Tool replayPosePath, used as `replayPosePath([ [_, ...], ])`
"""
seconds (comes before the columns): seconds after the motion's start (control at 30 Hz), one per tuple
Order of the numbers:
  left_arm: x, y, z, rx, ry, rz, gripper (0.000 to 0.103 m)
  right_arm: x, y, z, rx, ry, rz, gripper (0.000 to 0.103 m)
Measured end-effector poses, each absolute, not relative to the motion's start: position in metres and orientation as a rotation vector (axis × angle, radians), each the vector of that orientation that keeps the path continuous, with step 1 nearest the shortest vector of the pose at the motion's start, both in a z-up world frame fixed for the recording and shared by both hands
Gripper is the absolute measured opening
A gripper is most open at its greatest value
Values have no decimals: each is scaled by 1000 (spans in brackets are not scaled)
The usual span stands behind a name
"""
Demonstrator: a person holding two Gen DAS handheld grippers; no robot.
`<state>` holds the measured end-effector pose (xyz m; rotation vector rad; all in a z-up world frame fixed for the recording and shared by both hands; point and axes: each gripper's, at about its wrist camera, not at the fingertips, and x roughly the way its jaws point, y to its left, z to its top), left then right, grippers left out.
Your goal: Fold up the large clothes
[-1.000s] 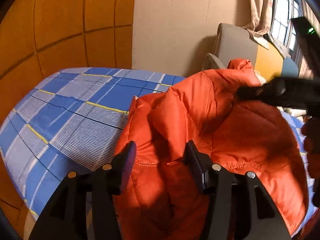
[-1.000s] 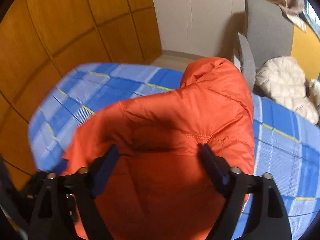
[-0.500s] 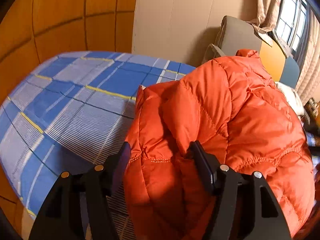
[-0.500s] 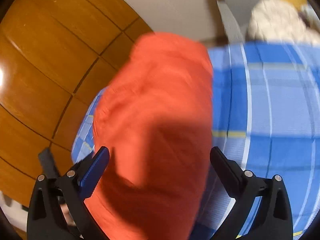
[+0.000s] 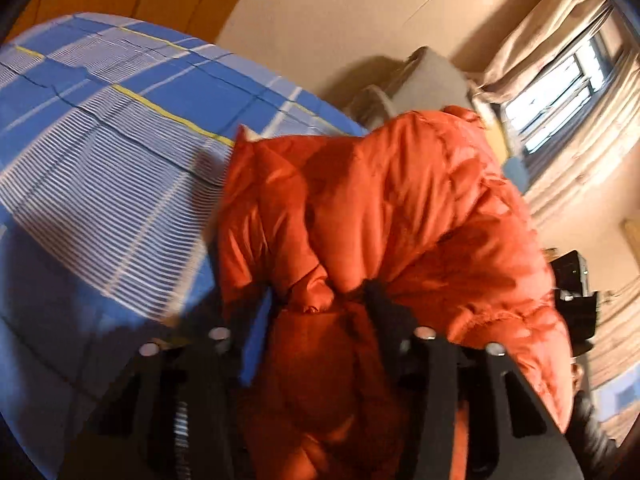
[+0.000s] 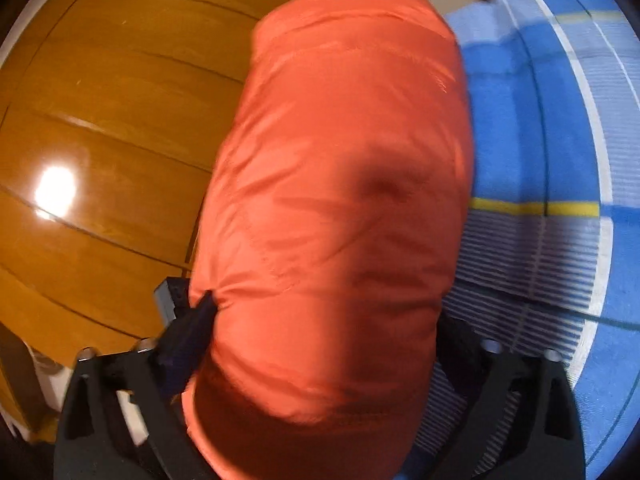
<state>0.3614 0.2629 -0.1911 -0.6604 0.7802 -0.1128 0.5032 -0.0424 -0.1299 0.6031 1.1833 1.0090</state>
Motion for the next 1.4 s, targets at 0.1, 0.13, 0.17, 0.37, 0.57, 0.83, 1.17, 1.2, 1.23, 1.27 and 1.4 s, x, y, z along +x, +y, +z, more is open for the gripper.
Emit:
replayPosePath([
  [0.1, 365, 252, -187, -671, 765, -144, 33, 498, -45, -111, 556, 1132, 1031, 64],
  [0.13, 367, 249, -184, -673, 762, -157, 31, 496, -49, -103, 551, 1111, 1038, 60],
  [0.17, 369, 242, -179, -663, 759, -170, 29, 494, -53, -97, 551, 1093, 1044, 59],
  [0.37, 405, 180, -153, -608, 758, -279, 26, 493, -107, -57, 547, 988, 1012, 55],
  [0.57, 462, 83, -140, -508, 818, -367, 23, 500, -200, -48, 529, 958, 866, 55],
  [0.83, 492, 16, -149, -283, 904, -270, 24, 507, -243, -106, 527, 1065, 703, 59],
  [1.17, 492, -3, -140, -185, 900, -157, 25, 496, -248, -86, 415, 1037, 499, 89],
  [1.2, 492, -2, -139, -194, 899, -147, 25, 491, -247, -76, 377, 1017, 457, 89],
  [1.23, 490, -1, -138, -201, 895, -137, 25, 489, -247, -71, 345, 1001, 418, 89],
  [1.27, 489, 0, -138, -205, 890, -124, 26, 479, -243, -59, 296, 970, 365, 89],
  [1.4, 468, 5, -140, -212, 884, -90, 27, 442, -210, -27, 149, 850, 321, 87],
])
